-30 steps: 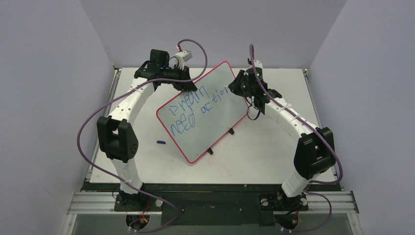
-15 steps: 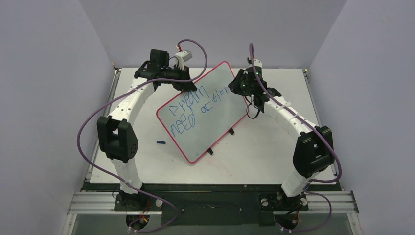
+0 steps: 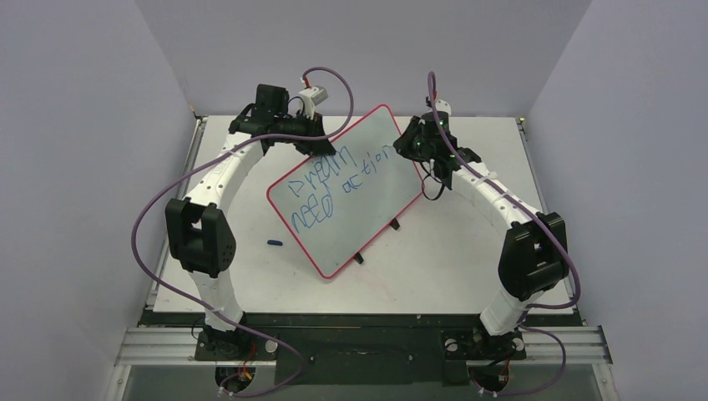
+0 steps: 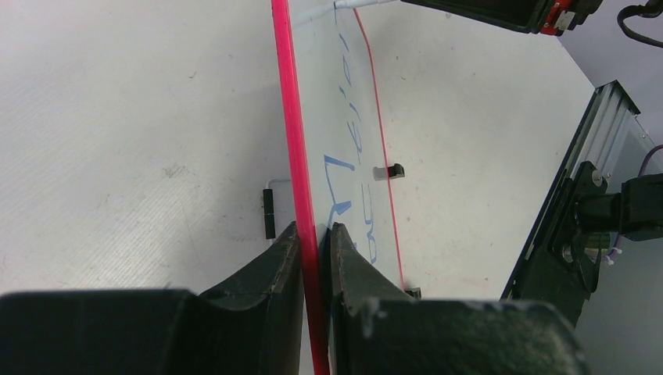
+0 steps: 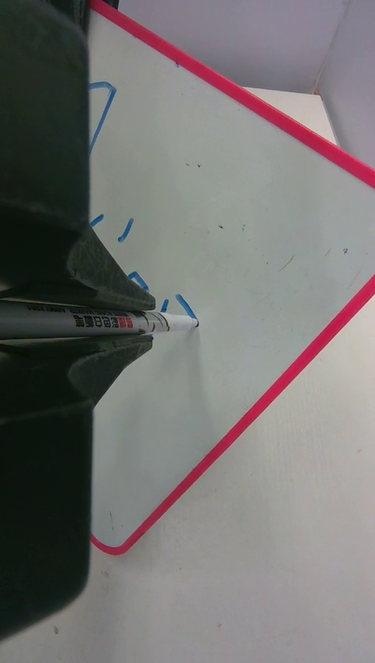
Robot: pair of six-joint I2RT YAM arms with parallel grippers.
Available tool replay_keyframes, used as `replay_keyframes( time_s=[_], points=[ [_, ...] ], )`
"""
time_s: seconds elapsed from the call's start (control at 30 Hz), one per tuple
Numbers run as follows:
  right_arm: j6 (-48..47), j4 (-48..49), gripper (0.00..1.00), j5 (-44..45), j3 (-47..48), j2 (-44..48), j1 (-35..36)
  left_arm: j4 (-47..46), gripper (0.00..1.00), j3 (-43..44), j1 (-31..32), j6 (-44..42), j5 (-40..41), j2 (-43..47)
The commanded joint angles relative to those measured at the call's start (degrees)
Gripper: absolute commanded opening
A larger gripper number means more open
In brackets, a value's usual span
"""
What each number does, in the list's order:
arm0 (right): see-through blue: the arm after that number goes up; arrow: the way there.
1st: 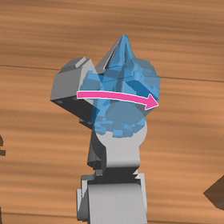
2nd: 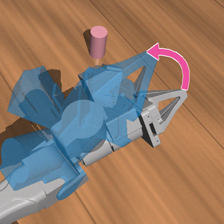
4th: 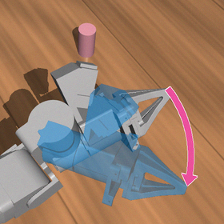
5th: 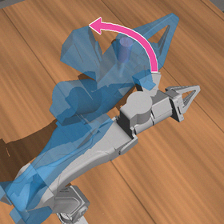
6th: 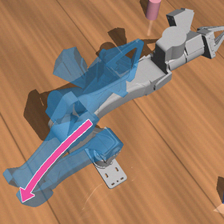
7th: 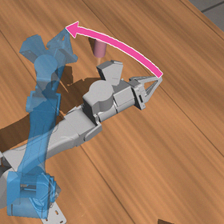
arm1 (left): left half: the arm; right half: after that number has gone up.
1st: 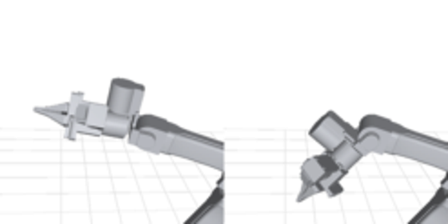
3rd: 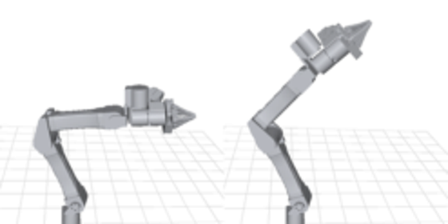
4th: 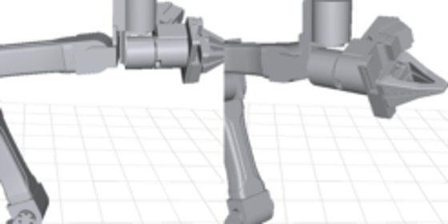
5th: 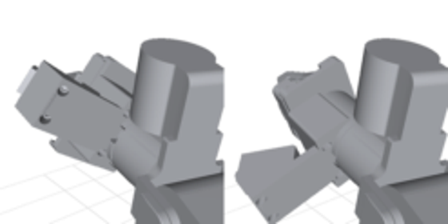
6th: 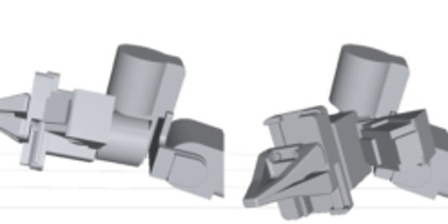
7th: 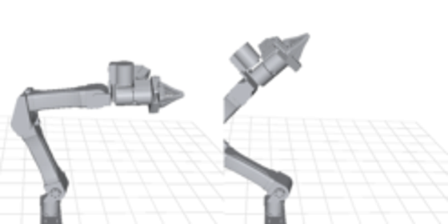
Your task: Write a sentence on the whiteboard
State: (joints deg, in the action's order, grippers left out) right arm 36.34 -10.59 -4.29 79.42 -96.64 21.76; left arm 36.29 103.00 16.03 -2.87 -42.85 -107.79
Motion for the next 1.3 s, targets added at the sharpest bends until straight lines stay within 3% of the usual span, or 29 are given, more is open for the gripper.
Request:
replay_keyframes(
  time_s=[0.0, 0.37, 0.77, 1.27],
  points=[
    [-0.08, 0.39, 0.00, 0.60, 1.51, -0.57, -0.15, 1.76, 0.00, 0.59, 1.72, -5.66, -2.56, 2.27],
    [0.02, 1.67, 0.00, 0.37, -4.90, 2.27, 0.36, 2.03, 0.00, 1.33, 1.72, -5.65, -2.68, 1.74],
    [-0.70, 0.81, 0.00, 1.88, -5.59, 4.65, 0.31, 2.61, 0.00, 1.47, 1.64, -5.83, -2.35, 1.61],
    [-2.11, -2.24, 0.00, 3.52, -9.13, 16.94, 0.77, 5.10, 0.00, -1.33, 1.00, -8.49, -0.23, 2.18]
  ],
)
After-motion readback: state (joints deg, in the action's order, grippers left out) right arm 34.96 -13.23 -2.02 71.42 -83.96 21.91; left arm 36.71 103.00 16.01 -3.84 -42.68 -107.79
